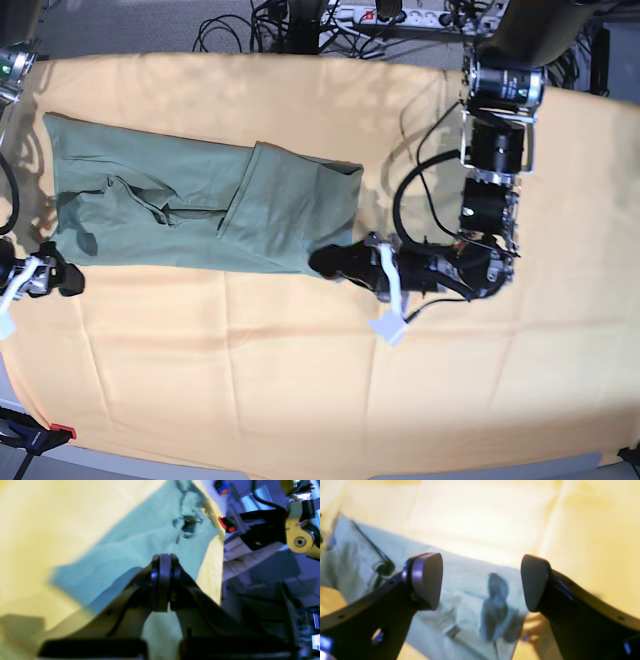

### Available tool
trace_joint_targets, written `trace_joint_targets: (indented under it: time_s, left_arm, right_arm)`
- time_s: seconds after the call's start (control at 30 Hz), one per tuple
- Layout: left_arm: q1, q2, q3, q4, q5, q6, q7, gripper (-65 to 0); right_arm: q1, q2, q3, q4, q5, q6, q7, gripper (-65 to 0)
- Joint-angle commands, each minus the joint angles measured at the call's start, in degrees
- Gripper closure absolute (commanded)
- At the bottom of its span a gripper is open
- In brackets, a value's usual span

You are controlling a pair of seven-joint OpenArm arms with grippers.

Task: Fold the T-shirt properly
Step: 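Release the folded end with the left gripper and pull the right gripper away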

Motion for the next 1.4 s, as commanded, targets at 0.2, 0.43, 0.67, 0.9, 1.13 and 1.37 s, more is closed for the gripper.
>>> trace_joint_targets:
  time_s: [0.2, 0.43, 0.67, 0.9, 1.13, 1.37]
  left_arm:
    - [-6.2, -6.9, -0.1, 1.0, -2.9, -0.2, -0.8, 0.0]
    - [-7.2, -12.9, -0.1, 1.0, -6.8, -0.1, -0.8, 0.0]
    - [-7.0, -17.4, -0.1, 1.0, -6.9, -0.1, -0.8, 0.0]
    - [-7.0, -19.1, -0.1, 1.0, -8.3, 0.5, -0.8, 0.0]
    - [-6.9, -19.0, -0.1, 1.0, -8.5, 0.5, -0.8, 0.0]
    - [-6.9, -19.1, -0.1, 1.0, -8.5, 0.5, -0.8, 0.0]
  right_arm:
    - [-5.9, 1.2, 10.6, 0.5, 6.3, 0.3, -3.9, -49.7]
    - [-14.3, 1.1, 17.8, -1.1, 9.5, -0.2, -3.9, -49.7]
    - [-15.4, -0.1, 18.1, -8.4, 10.4, -0.8, -3.5, -49.7]
    - [-15.4, -2.3, 18.1, -13.8, 15.9, 1.7, -5.8, -49.7]
    - [-15.5, -6.2, 17.3, -13.8, 15.9, 4.7, -5.8, -49.4]
    - [-15.4, -6.3, 17.3, -13.8, 15.8, 4.7, -5.8, -20.8]
